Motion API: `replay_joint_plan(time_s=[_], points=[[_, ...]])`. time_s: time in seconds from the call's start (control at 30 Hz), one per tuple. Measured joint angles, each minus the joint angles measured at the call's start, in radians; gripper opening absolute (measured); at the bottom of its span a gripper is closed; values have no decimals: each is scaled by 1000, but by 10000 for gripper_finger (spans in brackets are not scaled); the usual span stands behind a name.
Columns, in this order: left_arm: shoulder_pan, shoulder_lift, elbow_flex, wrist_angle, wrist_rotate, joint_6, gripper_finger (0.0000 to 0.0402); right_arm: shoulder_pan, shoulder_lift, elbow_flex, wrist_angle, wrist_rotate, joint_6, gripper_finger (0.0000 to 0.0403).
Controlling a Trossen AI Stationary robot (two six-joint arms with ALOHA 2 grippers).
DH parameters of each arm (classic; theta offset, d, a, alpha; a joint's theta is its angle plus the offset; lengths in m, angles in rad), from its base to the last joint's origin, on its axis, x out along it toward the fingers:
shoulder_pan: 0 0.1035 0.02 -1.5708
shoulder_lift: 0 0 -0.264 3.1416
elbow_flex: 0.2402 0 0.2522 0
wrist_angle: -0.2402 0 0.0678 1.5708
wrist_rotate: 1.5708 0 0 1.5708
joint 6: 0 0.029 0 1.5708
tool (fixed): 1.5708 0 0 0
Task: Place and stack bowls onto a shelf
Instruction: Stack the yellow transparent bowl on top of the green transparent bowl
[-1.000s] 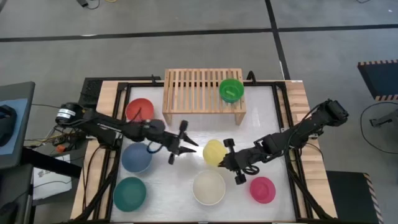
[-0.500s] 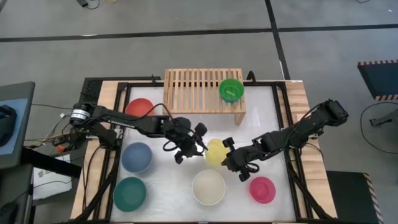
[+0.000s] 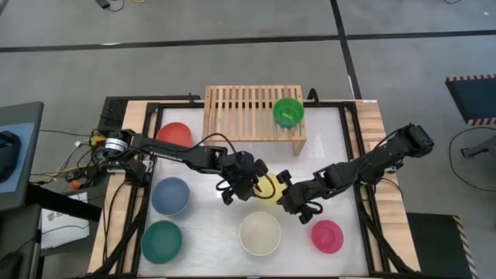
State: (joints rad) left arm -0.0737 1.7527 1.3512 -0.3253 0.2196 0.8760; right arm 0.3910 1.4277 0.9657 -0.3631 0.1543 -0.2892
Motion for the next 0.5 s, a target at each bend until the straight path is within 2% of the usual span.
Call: replay_joint_plan(time_s=[0.1, 0.27, 0.37, 0.5], points=[[0, 2, 16, -36, 26, -3, 14, -4, 0, 0, 1, 3, 14, 36], [0, 2, 25, -80, 18, 12, 5, -20, -2, 1, 18, 61, 46, 75], [0, 2, 25, -80, -73, 21, 1, -11, -16, 15, -1, 107, 84, 105], [1, 2, 29, -48, -242, 32, 1, 19, -58, 88, -134, 175, 213, 149]])
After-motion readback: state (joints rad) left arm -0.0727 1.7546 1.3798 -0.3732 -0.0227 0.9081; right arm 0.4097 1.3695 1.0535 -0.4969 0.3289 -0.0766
